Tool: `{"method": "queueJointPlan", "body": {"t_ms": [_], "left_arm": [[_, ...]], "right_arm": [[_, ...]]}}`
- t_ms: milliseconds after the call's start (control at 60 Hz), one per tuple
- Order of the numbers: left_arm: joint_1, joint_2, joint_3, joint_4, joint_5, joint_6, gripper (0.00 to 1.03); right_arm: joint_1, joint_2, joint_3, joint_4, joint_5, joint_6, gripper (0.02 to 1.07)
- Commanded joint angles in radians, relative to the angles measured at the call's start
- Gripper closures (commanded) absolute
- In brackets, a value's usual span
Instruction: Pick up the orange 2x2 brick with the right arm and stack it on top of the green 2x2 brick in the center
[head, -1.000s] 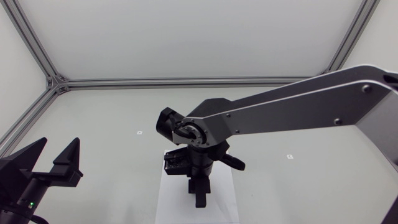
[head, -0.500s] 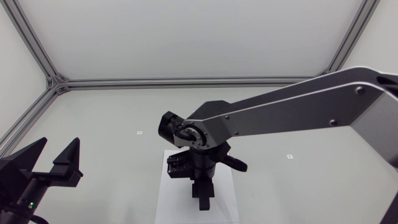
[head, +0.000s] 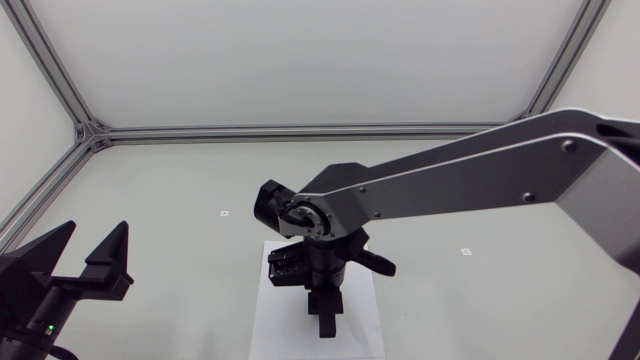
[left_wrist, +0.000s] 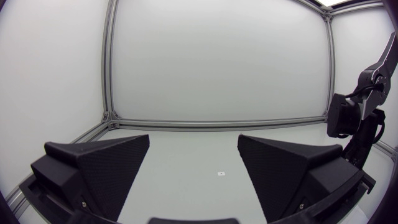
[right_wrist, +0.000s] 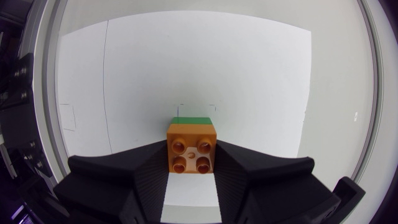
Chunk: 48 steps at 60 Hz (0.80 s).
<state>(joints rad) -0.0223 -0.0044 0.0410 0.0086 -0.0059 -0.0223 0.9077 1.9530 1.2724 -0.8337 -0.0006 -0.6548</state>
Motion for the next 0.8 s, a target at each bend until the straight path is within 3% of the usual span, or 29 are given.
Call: {"method": "queueJointPlan", "body": {"t_ms": [0, 783], "left_arm": [[0.002, -0.008, -0.041, -0.015, 0.004, 0.013, 0.04], [0.002, -0.008, -0.041, -0.015, 0.006, 0.013, 0.04]], "right_arm": [[0.007, 0.034, 0.018, 0.012, -0.018, 0.012, 0.8], [0.002, 0.049, 0.035, 0.012, -0.01, 0.012, 0.79]]}}
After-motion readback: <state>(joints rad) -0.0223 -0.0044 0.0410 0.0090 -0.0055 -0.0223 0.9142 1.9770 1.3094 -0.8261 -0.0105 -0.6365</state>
